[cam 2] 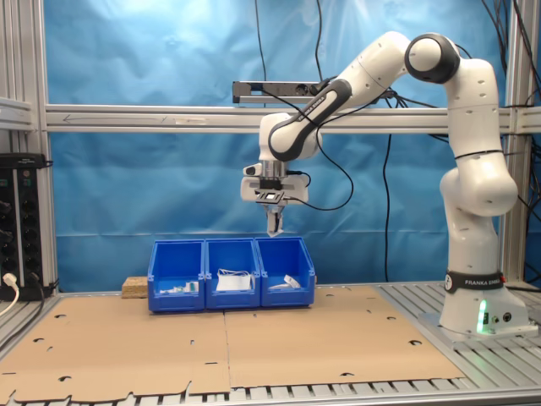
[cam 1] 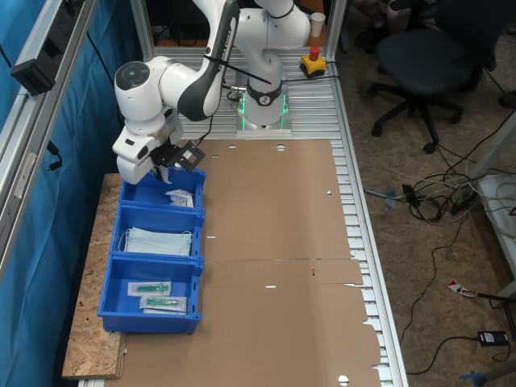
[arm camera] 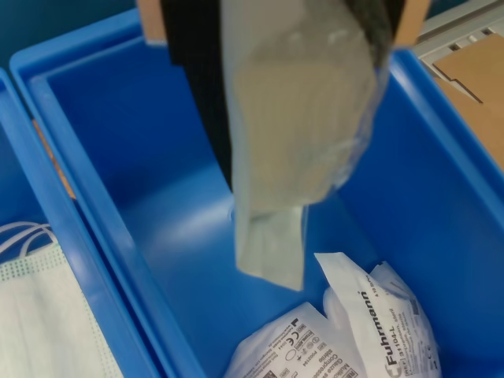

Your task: Pick and place sorting task of medical equipment.

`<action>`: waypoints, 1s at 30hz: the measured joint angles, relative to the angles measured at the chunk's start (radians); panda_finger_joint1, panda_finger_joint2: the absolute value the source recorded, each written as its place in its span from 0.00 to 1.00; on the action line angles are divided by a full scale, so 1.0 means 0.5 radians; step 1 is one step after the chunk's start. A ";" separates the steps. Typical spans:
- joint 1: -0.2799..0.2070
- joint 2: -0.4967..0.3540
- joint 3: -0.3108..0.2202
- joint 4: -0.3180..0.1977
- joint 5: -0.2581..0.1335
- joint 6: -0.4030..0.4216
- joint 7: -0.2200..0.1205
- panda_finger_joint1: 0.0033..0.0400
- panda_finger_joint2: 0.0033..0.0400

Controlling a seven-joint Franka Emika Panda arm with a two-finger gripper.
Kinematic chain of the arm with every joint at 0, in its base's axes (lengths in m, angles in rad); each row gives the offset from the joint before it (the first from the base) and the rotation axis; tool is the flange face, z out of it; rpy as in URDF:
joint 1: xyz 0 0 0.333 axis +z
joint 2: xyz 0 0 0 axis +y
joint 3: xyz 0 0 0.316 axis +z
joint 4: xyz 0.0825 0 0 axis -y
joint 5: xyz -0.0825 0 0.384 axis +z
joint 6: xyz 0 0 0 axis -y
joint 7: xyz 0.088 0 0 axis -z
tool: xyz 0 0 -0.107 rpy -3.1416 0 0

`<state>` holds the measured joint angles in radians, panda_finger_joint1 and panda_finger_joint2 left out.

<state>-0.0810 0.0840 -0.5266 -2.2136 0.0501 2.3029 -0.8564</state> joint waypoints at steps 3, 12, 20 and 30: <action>0.000 0.000 0.000 0.000 0.000 0.013 0.000 0.07 0.07; 0.000 0.000 -0.001 0.000 0.000 0.027 0.000 0.07 0.07; 0.000 0.000 -0.001 0.000 0.000 0.031 0.000 0.14 0.14; 0.000 0.000 -0.001 0.000 0.000 0.038 0.000 0.61 0.61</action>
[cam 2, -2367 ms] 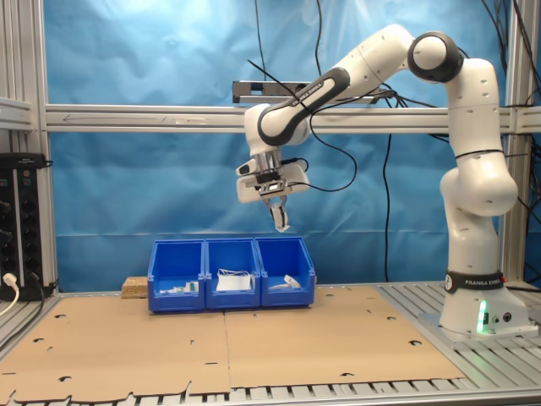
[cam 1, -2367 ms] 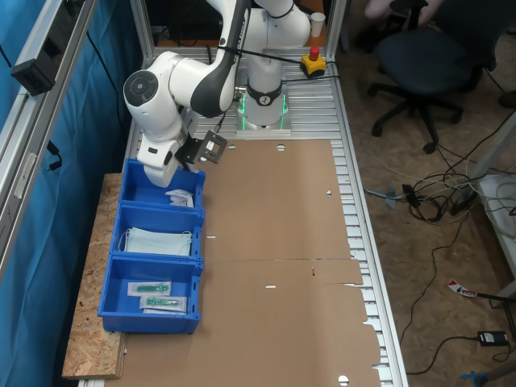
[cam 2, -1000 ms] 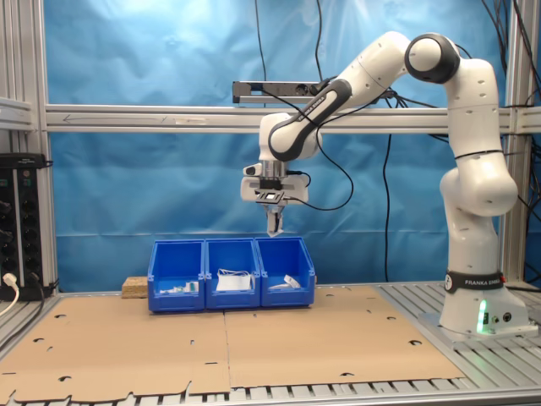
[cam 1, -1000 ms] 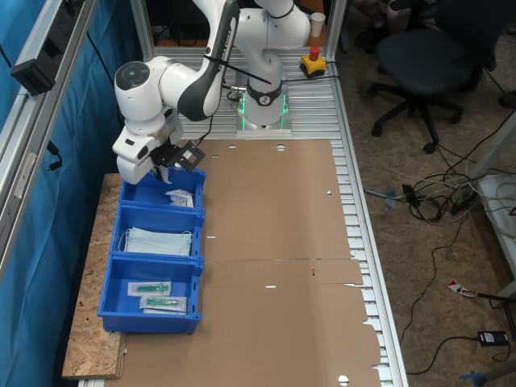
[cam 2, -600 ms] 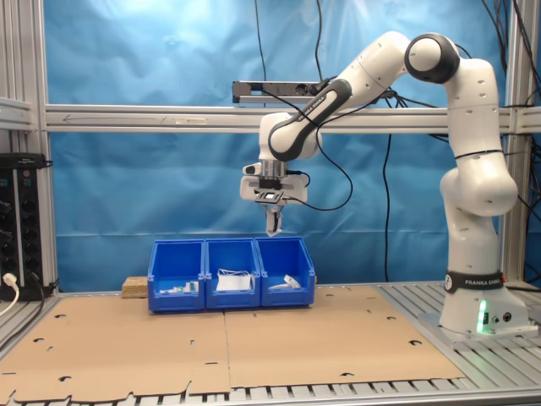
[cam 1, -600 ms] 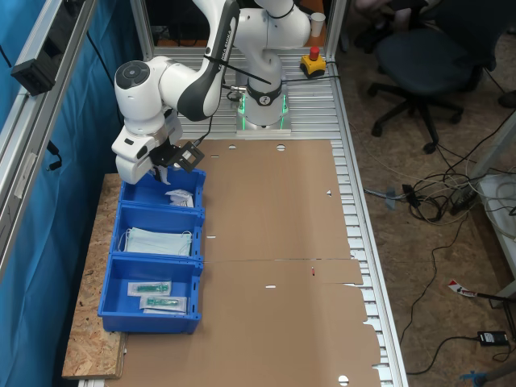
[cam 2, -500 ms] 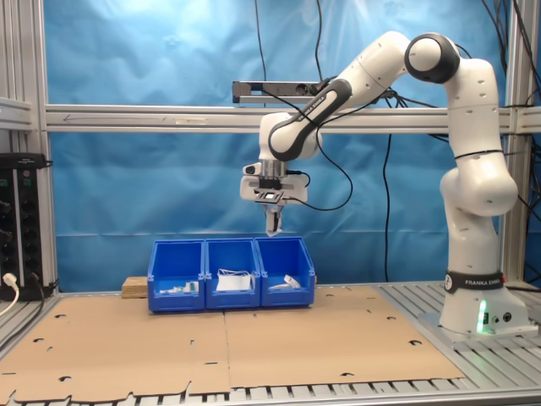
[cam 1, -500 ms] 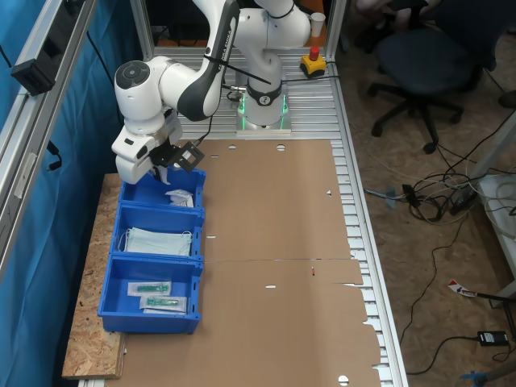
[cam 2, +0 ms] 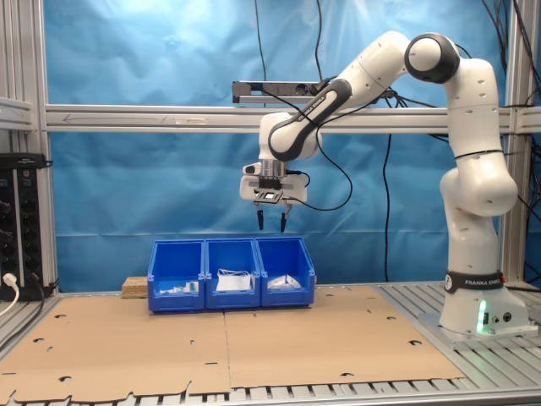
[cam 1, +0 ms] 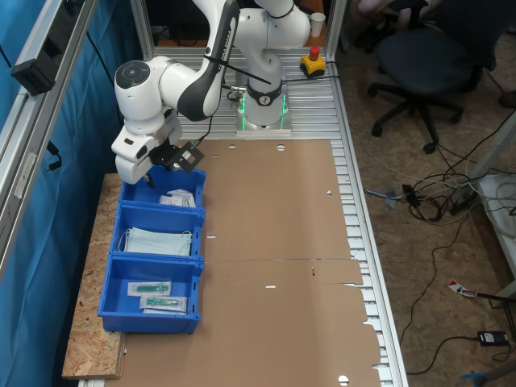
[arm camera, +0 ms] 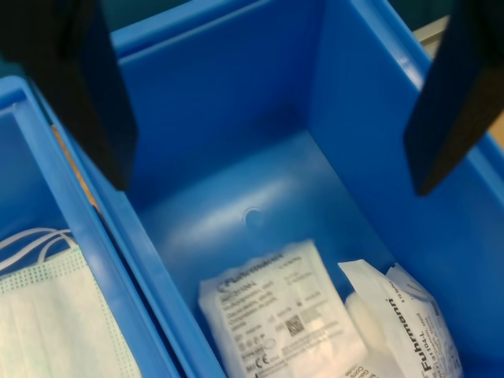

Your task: Pick and place sorting task of medical equipment.

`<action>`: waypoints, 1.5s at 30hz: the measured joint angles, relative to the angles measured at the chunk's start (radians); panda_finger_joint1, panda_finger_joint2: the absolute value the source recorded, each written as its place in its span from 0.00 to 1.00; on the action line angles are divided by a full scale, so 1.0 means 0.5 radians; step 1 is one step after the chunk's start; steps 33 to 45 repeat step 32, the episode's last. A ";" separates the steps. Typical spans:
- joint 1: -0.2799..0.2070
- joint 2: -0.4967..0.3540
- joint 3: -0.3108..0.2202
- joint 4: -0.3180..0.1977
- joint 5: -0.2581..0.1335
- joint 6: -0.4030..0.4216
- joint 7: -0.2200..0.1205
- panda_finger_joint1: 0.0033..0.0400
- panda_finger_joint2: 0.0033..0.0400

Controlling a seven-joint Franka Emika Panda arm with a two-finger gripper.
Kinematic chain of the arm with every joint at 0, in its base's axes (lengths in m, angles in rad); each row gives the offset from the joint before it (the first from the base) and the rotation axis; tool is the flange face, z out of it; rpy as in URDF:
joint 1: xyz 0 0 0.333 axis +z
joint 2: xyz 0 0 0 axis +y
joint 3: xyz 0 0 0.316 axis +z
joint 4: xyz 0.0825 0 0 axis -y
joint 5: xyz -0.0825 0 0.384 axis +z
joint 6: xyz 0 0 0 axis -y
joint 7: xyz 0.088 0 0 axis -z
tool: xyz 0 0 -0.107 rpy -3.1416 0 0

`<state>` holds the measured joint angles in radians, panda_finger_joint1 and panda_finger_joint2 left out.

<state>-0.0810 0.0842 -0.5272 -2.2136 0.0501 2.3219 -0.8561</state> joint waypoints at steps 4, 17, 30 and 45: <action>0.000 0.000 0.000 0.000 0.000 0.003 0.000 0.88 0.88; 0.079 -0.111 0.034 -0.011 0.000 0.005 0.000 1.00 1.00; 0.293 -0.364 0.126 -0.012 0.000 -0.013 0.000 1.00 1.00; 0.343 -0.425 0.160 -0.012 0.000 -0.032 0.000 1.00 1.00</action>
